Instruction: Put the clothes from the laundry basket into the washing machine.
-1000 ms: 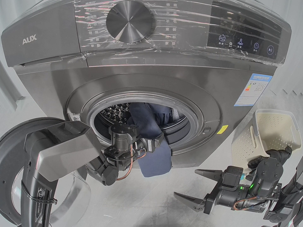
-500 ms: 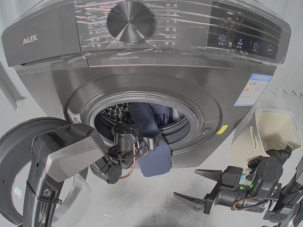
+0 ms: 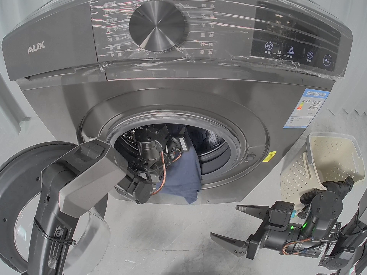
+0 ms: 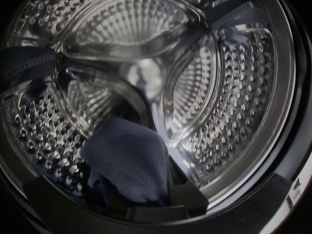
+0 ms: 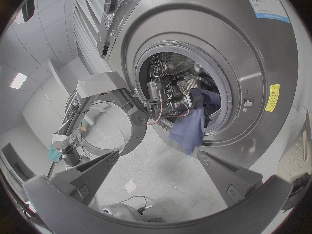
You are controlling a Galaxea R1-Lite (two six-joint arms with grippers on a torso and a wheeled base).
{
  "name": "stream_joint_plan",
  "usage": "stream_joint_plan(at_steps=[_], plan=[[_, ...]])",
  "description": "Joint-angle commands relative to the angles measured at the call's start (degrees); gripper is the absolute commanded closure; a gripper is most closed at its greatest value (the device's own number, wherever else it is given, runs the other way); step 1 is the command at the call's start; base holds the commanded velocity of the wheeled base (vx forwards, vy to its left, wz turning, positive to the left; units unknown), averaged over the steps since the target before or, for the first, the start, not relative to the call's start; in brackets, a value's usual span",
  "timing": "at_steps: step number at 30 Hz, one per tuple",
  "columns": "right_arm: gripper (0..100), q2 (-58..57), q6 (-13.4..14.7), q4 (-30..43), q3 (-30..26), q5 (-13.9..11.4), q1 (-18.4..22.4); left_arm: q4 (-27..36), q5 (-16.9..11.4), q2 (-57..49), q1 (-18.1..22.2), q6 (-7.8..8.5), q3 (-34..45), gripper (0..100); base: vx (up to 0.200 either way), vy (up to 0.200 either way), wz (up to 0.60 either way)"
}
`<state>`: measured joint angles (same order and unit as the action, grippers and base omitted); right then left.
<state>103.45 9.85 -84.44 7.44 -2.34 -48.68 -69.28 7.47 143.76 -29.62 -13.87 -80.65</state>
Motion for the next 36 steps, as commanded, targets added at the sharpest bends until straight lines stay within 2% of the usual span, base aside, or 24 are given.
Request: stream_joint_plan(at_steps=[1, 7, 8, 12, 16, 19, 23, 29, 34, 35, 36], plan=[[0, 0.09, -0.01, -0.02, 0.03, -0.03, -0.01, -1.38, 1.14, 1.17, 1.23, -0.89, -5.57, 100, 0.0, 0.0, 0.0], [0, 0.09, -0.01, -0.02, -0.05, -0.03, -0.01, -1.65, 1.49, 1.34, 1.15, -1.77, -4.25, 100, 0.0, 0.0, 0.0], [0, 0.09, -0.01, -0.02, -0.05, -0.03, -0.01, -1.56, 1.4, 1.08, 0.97, -1.77, -3.19, 0, 0.0, 0.0, 0.0], [0, 0.09, -0.01, -0.02, -0.05, -0.03, -0.01, -0.51, 0.61, -1.56, -0.52, -2.47, 2.25, 0, 0.0, 0.0, 0.0], [0, 0.09, -0.01, -0.02, -0.05, -0.03, -0.01, 3.19, -1.5, -4.72, -2.37, -2.3, 10.34, 0, 0.0, 0.0, 0.0], [0, 0.09, -0.01, -0.02, -0.05, -0.03, -0.1, 5.12, -2.02, -5.16, -3.25, -1.95, 13.07, 0, 0.0, 0.0, 0.0], [0, 0.09, -0.01, -0.02, -0.05, -0.03, -0.01, 5.91, -2.02, -4.9, -3.42, -1.6, 13.86, 0, 0.0, 0.0, 0.0], [0, 0.09, -0.01, -0.02, -0.05, -0.03, -0.1, 6.35, -3.52, -3.23, -3.42, -0.63, 14.65, 0, 0.0, 0.0, 0.0], [0, 0.0, -0.01, -0.02, -0.05, -0.03, -0.1, 6.0, -3.61, -1.47, -3.16, 0.95, 14.82, 0, 0.0, 0.0, 0.0], [0, 0.0, -0.01, -0.02, -0.05, -0.03, -0.1, 6.0, -3.69, -1.21, -3.16, 1.13, 14.65, 100, 0.0, 0.0, 0.0], [0, 0.0, -0.01, -0.02, -0.05, -0.12, -0.1, 6.0, -3.69, -1.12, -3.16, 1.13, 14.47, 100, 0.0, 0.0, 0.0]])
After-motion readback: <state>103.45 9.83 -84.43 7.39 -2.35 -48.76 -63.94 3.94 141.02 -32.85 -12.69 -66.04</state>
